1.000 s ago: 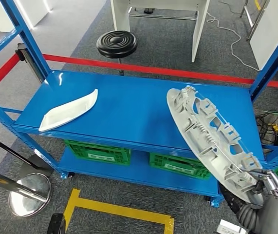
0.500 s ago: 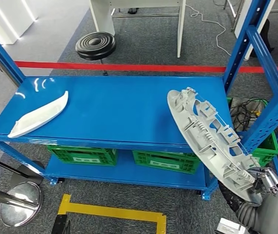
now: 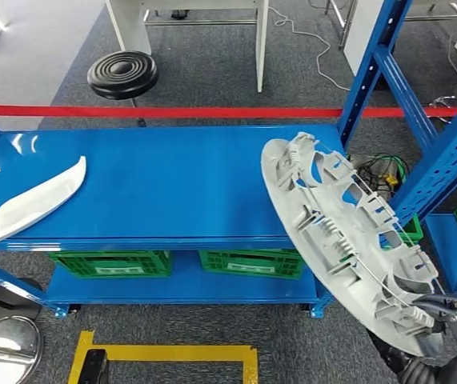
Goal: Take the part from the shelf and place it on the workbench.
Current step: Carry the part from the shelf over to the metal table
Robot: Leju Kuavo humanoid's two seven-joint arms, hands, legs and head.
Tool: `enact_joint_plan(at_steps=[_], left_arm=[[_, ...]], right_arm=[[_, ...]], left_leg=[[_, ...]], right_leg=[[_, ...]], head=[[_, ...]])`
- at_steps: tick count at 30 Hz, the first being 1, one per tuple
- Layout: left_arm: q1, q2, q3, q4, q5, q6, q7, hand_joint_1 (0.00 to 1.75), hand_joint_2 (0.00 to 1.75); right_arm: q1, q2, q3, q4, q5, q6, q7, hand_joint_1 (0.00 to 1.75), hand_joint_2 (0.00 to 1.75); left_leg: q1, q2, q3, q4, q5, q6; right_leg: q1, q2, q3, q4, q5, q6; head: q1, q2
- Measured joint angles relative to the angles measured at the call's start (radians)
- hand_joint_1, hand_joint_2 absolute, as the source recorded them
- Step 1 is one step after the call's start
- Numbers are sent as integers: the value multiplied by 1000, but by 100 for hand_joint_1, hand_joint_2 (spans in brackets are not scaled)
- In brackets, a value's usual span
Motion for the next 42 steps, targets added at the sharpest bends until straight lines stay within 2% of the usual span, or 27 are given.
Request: enact_joint_plan(at_steps=[2,3,5,7,8,10,12,14,16,17,18,19,22,23,25,27,28,29,31,32,33,34,35,36,38,39,42], left_arm=[[4,-4,0,0,0,0,0,0,0],[4,-6,0,0,0,0,0,0,0],[2,-9,1,0,0,0,0,0,0],[-1,-11,2,0,0,1,0,0,0],[-2,-11,2,0,0,1,0,0,0],[-2,-11,3,0,0,2,0,0,0],[-3,-9,3,0,0,2,1,0,0],[-4,-9,3,0,0,2,3,0,0],[-6,-9,3,0,0,3,8,0,0],[-6,-8,3,0,0,4,10,0,0],[-6,-8,3,0,0,4,12,0,0],[-5,-7,3,0,0,4,12,0,0],[-5,-5,3,0,0,4,13,0,0],[-6,-5,3,0,0,5,14,0,0],[-6,-5,3,0,0,6,15,0,0],[-6,-5,3,0,0,8,16,0,0],[-7,-6,3,0,0,9,16,0,0],[-7,-6,3,0,0,11,16,0,0],[-7,-6,3,0,0,14,16,0,0],[-6,-6,3,0,0,15,16,0,0],[-5,-6,3,0,0,17,17,0,0],[-5,-7,3,0,0,18,17,0,0],[-5,-8,3,0,0,18,18,0,0],[-5,-9,3,0,0,18,19,0,0],[-6,-11,3,0,0,18,19,0,0],[-6,-11,3,0,0,18,19,0,0],[-7,-10,3,0,0,18,18,0,0]], right_arm=[[2,-5,4,-5,-3,0,0,175,175],[3,-7,5,-7,-4,0,0,175,175],[5,-14,10,-13,-14,0,3,175,175],[7,-29,23,-21,-40,0,15,175,175],[8,-40,33,-28,-56,0,25,175,175],[15,-62,55,-44,-81,0,40,175,175],[17,-84,80,-60,-101,0,52,175,175],[5,-105,107,-72,-125,1,65,175,175],[-10,-123,127,-81,-148,1,80,175,175],[-14,-132,134,-85,-157,1,84,175,175],[-15,-140,139,-90,-165,1,87,175,175],[-16,-148,143,-95,-171,1,89,175,175],[-13,-167,152,-115,-180,1,87,175,175],[-11,-172,153,-123,-181,1,84,175,175],[-5,-180,153,-138,-182,0,80,175,175],[3,-186,153,-149,-183,0,77,175,175],[6,-189,153,-153,-184,0,77,175,175],[7,-192,153,-156,-184,0,75,175,175],[11,-197,153,-160,-185,0,72,175,175],[15,-197,152,-161,-186,0,70,175,175],[21,-198,151,-163,-187,0,69,175,175],[27,-198,149,-165,-190,0,68,175,175],[34,-198,146,-168,-192,0,68,175,175],[41,-198,142,-170,-196,0,67,175,175],[50,-198,132,-175,-205,0,66,175,175],[53,-198,127,-178,-210,0,65,175,175],[67,-198,115,-185,-220,0,60,175,175]], left_leg=[[1,22,0,4,-5,-10],[1,32,0,8,-9,-14],[1,46,1,17,-15,-22],[-1,56,0,26,-22,-32],[-2,59,0,29,-23,-37],[-3,65,-1,31,-22,-47],[-2,61,-3,36,-30,-56],[2,43,-30,101,-76,-67],[10,29,-86,235,-143,-76],[13,28,-109,290,-162,-79],[16,27,-118,314,-162,-82],[19,27,-108,295,-141,-83],[27,3,-18,102,-43,-83],[27,-9,2,56,-30,-82],[24,-20,10,29,-31,-77],[23,-10,8,24,-26,-65],[24,-4,7,21,-22,-57],[25,2,7,18,-19,-49],[21,15,4,17,-17,-40],[18,21,3,17,-16,-38],[15,27,2,17,-16,-37],[13,31,2,18,-16,-37],[11,34,3,18,-16,-37],[10,36,4,19,-17,-38],[5,41,4,22,-18,-43],[3,43,3,24,-18,-46],[3,49,-1,27,-19,-61]], right_leg=[[-4,-13,-39,83,-30,12],[-5,-16,-38,86,-22,16],[-6,-25,17,-10,31,17],[-1,-38,77,-115,63,3],[1,-41,91,-138,65,-7],[4,-34,95,-142,69,-24],[-1,-28,96,-150,76,-36],[-7,-23,96,-158,84,-47],[-8,-16,94,-158,86,-50],[-8,-12,93,-158,87,-50],[-9,-7,93,-158,87,-50],[-10,-2,94,-157,88,-48],[-13,16,92,-155,90,-36],[-13,21,88,-153,92,-29],[-13,31,79,-153,98,-13],[-17,35,72,-153,99,-1],[-17,28,64,-138,87,3],[-16,17,46,-102,63,5],[-15,-6,-11,25,-5,8],[-15,-10,-37,86,-29,8],[-15,-11,-50,120,-38,8],[-14,-12,-44,117,-28,6],[-12,-14,-17,74,-1,2],[-10,-20,24,5,30,-3],[-3,-38,95,-122,64,-14],[0,-44,111,-151,67,-18],[1,-37,114,-161,70,-29]], head=[[1,0],[1,0],[2,0],[1,0],[1,0],[1,0],[1,0],[-3,0],[-5,0],[-5,0],[-5,0],[-5,0],[-5,0],[-5,0],[-4,0],[-4,0],[-2,0],[-1,0],[2,0],[2,0],[1,0],[1,0],[1,0],[1,0],[1,0],[0,0],[0,0]])
